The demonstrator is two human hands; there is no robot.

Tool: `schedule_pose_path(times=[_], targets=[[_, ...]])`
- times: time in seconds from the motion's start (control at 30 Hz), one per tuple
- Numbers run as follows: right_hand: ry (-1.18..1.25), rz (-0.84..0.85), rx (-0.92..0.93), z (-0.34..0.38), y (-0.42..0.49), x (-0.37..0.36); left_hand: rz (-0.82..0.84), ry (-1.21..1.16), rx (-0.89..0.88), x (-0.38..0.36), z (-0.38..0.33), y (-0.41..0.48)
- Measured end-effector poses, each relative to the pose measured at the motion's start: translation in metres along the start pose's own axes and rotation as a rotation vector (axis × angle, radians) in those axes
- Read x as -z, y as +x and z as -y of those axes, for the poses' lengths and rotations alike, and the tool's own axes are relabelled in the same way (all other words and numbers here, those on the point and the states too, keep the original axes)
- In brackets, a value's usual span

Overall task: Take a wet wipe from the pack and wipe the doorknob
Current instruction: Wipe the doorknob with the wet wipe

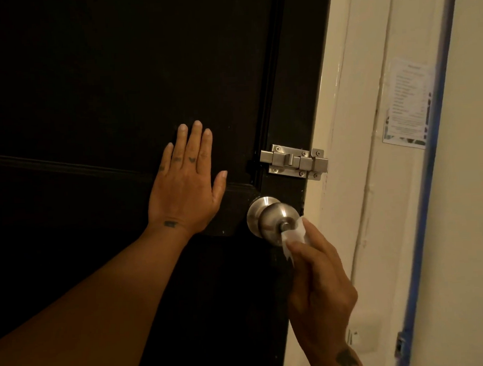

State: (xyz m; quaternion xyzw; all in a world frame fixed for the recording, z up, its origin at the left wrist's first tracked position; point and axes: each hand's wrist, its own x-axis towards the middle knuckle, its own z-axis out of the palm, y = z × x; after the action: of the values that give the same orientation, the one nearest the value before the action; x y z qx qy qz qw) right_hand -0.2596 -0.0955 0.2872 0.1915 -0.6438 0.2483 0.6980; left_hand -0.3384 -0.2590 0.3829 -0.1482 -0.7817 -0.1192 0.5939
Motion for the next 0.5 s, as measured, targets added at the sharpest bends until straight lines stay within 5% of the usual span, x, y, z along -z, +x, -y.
schedule_pose_path(times=[0.5], targets=[[-0.230,0.073,0.402,-0.009,0.001,-0.008,0.014,-0.014,0.001,0.001,0.001,0.001]])
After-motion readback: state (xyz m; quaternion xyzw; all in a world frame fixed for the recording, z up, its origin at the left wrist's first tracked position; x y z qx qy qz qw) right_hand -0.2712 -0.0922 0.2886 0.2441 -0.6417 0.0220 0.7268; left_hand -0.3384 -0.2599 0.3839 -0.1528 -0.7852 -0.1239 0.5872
